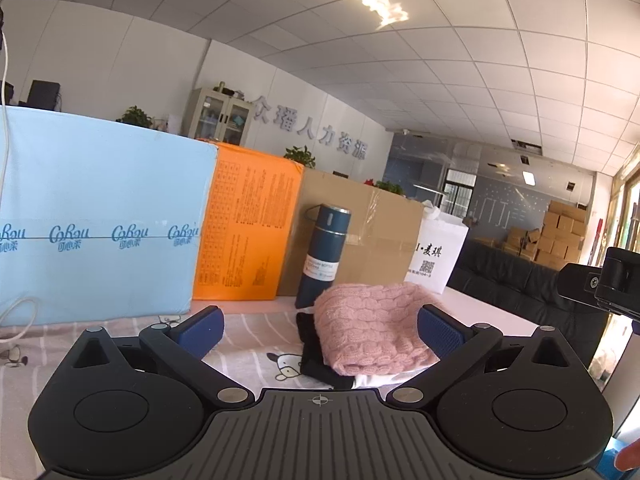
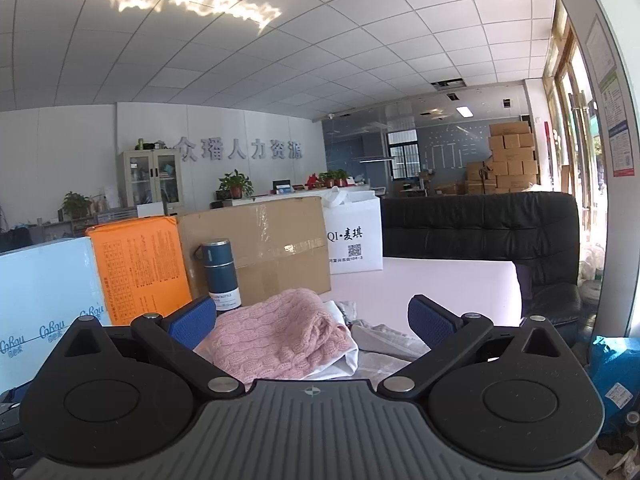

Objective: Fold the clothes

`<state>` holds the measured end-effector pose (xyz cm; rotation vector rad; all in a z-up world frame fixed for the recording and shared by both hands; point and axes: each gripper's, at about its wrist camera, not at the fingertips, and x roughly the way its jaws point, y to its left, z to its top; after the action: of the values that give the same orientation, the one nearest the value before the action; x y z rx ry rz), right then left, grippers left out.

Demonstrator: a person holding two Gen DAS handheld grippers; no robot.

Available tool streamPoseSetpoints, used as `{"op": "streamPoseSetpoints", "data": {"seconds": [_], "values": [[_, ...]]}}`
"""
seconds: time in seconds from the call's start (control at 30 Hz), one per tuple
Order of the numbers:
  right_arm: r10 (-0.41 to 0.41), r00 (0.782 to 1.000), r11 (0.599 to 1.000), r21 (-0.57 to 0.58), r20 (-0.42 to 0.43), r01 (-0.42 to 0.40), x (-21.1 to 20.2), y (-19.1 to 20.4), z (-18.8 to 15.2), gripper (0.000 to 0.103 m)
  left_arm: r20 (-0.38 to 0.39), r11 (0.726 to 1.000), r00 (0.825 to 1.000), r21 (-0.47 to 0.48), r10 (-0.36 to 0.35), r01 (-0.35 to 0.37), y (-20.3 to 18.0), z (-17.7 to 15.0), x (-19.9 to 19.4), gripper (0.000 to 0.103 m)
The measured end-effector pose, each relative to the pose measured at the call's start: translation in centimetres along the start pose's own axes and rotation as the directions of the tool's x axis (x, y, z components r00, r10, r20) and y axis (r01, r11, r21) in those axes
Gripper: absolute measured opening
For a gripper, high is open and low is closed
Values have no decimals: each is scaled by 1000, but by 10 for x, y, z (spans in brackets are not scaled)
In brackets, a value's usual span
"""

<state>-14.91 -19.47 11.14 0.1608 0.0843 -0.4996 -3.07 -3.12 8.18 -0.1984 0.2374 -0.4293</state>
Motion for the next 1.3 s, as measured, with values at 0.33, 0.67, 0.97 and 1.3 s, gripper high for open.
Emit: {"op": "streamPoseSetpoints", "data": {"seconds": [0.33,0.67,0.97,1.3], "values": [[-71,997,996,61,-10,71,17,-8,-12,103,20,999,999,33,32,-33,-8,-5,-3,103],[-83,992,995,51,-92,88,38,-17,-30,103,1,998,999,49,42,-42,-13,-12,1,103],[-113,990,994,-5,-84,113,35,-7,-33,103,18,998,999,30,47,-48,-10,-8,-5,103],[-114,989,994,-5,-99,114,41,-12,-39,103,23,998,999,37,41,-42,-13,-8,-5,103]]}}
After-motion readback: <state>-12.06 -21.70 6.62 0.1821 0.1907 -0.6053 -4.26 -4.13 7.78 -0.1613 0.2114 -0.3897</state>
